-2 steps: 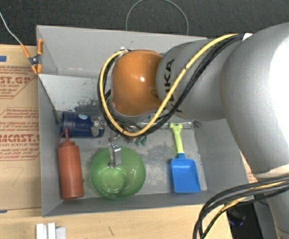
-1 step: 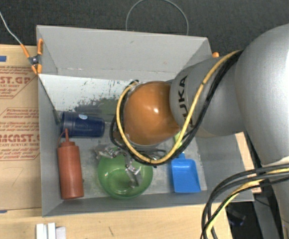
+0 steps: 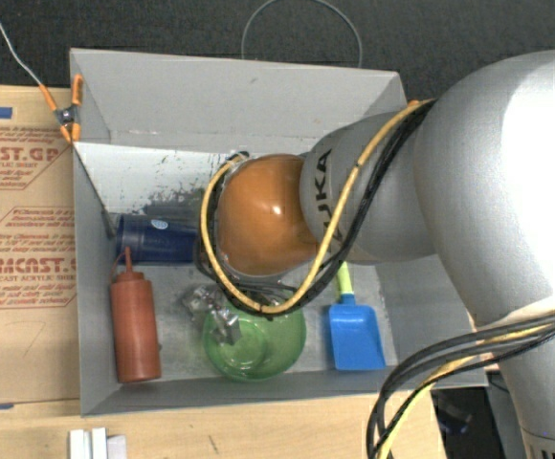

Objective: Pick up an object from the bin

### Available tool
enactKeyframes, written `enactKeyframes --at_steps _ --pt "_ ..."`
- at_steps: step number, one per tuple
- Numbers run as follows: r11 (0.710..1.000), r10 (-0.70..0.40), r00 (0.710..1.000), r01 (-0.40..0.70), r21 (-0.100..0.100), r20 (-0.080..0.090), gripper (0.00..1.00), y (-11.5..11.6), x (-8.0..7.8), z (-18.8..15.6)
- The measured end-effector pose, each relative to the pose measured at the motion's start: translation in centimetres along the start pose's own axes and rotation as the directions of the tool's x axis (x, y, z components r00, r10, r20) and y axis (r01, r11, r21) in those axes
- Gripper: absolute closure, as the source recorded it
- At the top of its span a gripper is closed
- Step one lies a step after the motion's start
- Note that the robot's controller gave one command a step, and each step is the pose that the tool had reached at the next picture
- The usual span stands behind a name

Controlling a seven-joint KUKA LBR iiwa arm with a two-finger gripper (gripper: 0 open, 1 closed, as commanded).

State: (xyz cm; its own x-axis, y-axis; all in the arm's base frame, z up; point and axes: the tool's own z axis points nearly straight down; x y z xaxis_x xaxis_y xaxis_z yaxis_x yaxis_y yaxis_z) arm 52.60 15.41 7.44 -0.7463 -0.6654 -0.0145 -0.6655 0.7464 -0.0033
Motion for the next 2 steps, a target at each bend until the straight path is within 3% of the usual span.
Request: enactKeyframes --at_steps 1,2 --pt "1.0 0.0 1.0 0.0 0.0 0.0 1.0 0.0 0.0 0.0" --pt "1.0 0.024 1.0 -0.024 -0.001 0.003 1.0 -0.5 0.2 -13.4"
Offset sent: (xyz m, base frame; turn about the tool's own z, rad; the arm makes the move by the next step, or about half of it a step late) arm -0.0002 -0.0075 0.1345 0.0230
